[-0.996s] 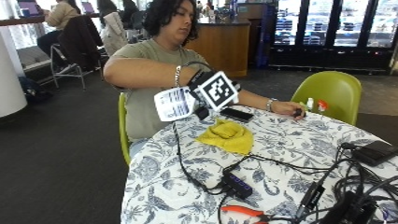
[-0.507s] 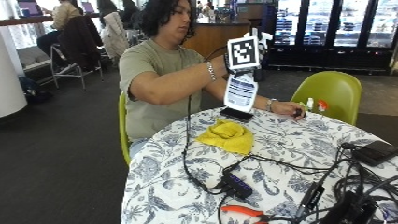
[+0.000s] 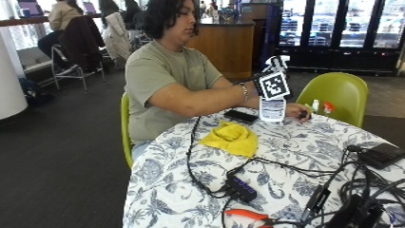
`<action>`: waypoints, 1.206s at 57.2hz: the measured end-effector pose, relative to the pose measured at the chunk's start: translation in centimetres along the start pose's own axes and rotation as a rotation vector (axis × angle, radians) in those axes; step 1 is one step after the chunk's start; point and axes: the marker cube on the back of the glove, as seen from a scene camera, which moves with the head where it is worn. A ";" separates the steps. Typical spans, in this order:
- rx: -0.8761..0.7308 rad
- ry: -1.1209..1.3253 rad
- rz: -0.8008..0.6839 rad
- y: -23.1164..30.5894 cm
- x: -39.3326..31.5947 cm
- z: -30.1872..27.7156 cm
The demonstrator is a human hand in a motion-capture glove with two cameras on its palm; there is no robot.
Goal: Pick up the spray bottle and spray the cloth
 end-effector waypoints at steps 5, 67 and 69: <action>0.011 -0.067 0.010 -0.3 -0.7 -0.2; -0.123 0.641 0.006 9.4 -5.7 -12.8; -0.141 0.698 0.013 10.0 -6.3 -13.1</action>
